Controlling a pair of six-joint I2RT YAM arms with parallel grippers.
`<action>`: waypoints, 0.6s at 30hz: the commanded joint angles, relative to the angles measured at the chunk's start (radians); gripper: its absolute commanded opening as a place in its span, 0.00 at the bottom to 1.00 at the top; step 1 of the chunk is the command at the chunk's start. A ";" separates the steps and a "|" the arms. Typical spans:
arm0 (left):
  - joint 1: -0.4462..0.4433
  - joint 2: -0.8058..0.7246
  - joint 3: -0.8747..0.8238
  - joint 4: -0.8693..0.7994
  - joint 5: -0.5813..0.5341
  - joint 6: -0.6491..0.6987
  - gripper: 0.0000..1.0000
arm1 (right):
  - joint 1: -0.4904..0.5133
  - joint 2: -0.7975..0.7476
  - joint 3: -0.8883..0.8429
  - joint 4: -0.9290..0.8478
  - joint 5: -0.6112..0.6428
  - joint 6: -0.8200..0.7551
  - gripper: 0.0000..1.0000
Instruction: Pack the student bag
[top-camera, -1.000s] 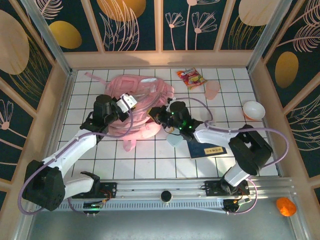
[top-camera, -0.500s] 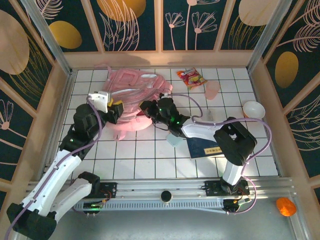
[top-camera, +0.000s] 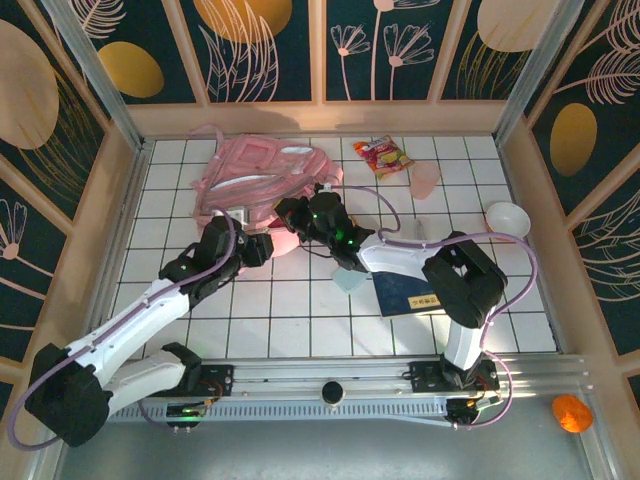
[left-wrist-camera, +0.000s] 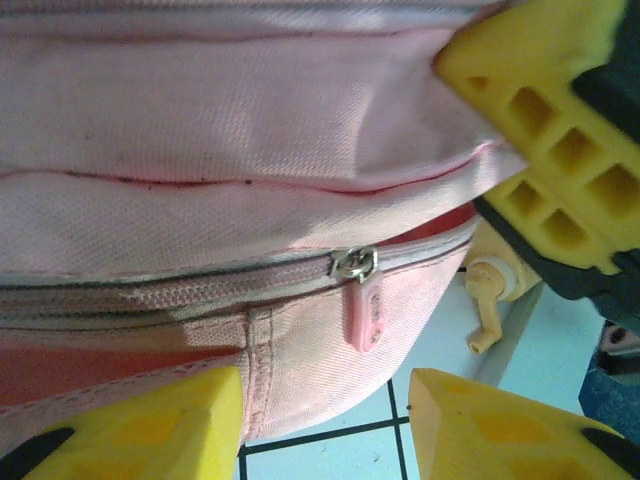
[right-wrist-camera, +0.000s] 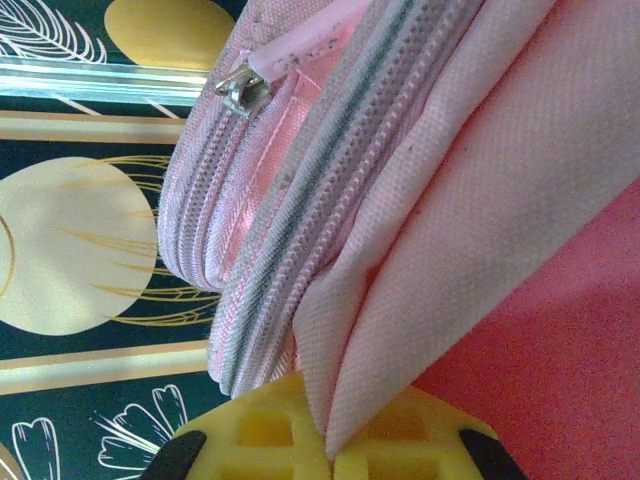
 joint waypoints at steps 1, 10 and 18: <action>-0.016 0.019 0.025 0.046 -0.040 -0.055 0.47 | 0.009 -0.007 0.058 0.095 0.014 0.017 0.00; -0.038 0.098 0.059 0.090 -0.094 -0.093 0.48 | 0.022 -0.007 0.064 0.090 0.006 0.028 0.00; -0.037 0.179 0.081 0.017 -0.225 -0.125 0.32 | 0.035 -0.035 0.082 0.043 0.003 0.005 0.00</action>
